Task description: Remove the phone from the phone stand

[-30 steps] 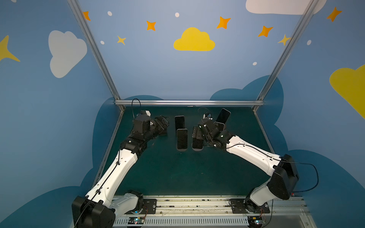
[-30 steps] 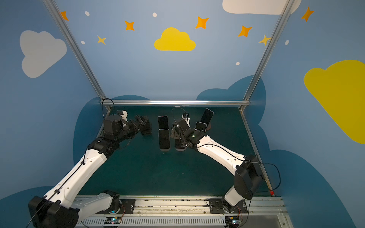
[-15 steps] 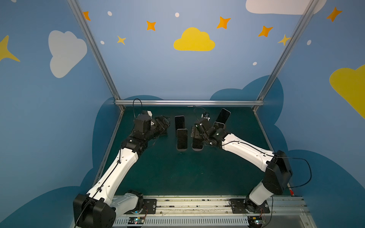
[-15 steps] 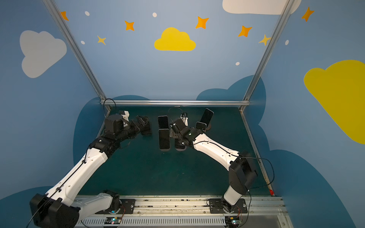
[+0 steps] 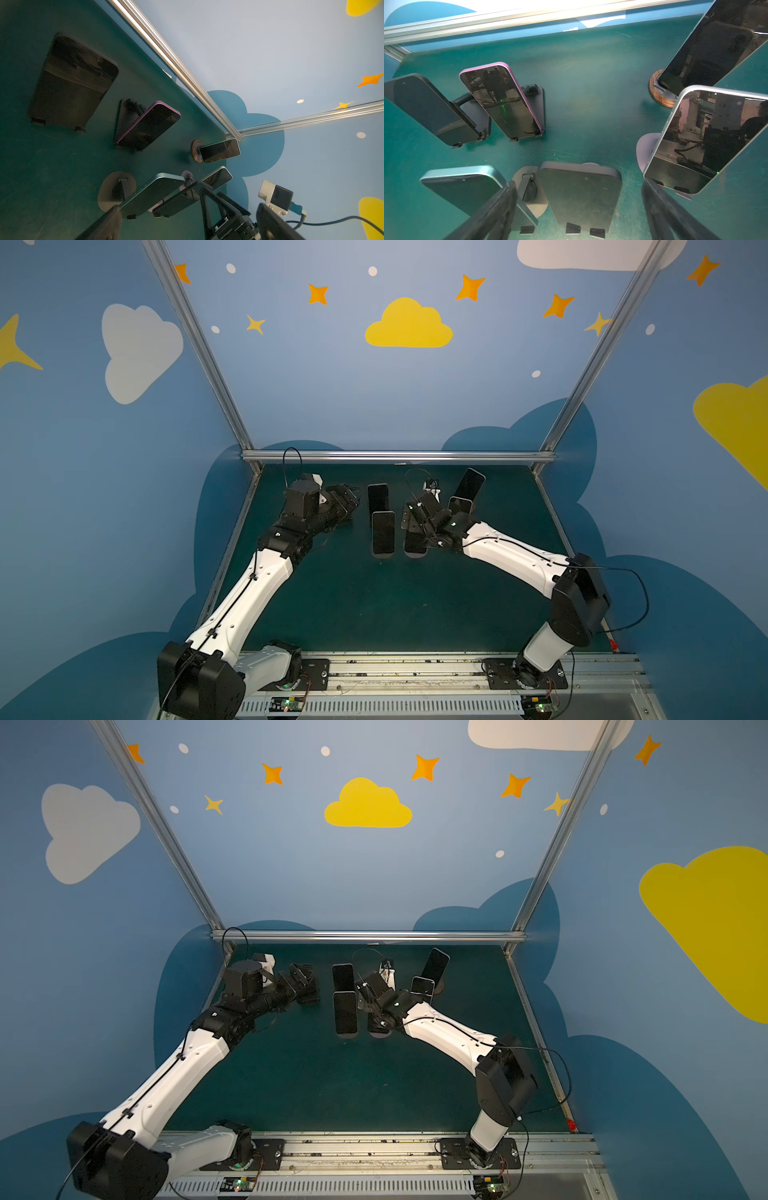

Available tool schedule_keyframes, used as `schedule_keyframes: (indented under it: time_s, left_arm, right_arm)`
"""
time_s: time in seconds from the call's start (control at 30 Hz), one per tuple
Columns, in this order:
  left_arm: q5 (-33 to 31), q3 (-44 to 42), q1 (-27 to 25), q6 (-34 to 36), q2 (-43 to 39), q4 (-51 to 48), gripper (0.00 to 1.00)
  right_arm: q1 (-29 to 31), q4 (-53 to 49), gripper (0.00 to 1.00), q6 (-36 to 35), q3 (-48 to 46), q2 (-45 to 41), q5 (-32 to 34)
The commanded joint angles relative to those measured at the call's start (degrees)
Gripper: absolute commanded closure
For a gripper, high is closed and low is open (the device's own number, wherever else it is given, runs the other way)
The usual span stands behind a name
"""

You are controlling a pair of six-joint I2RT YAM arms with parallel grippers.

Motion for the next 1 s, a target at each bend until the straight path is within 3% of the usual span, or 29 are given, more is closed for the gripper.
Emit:
schedule_keyframes:
  time_s: [0.0,0.97]
  left_arm:
    - [0.45,-0.33,0.06,-0.27,0.03,0.85,0.00]
    - [1.30,-0.42,0.15,-0.64,0.82,1.29,0.00]
  right_arm:
    - [0.51,0.96,0.06,0.49,-0.54,1.46,1.02]
    - [0.77,2.60,0.08,5.75,-1.55,5.73,4.33]
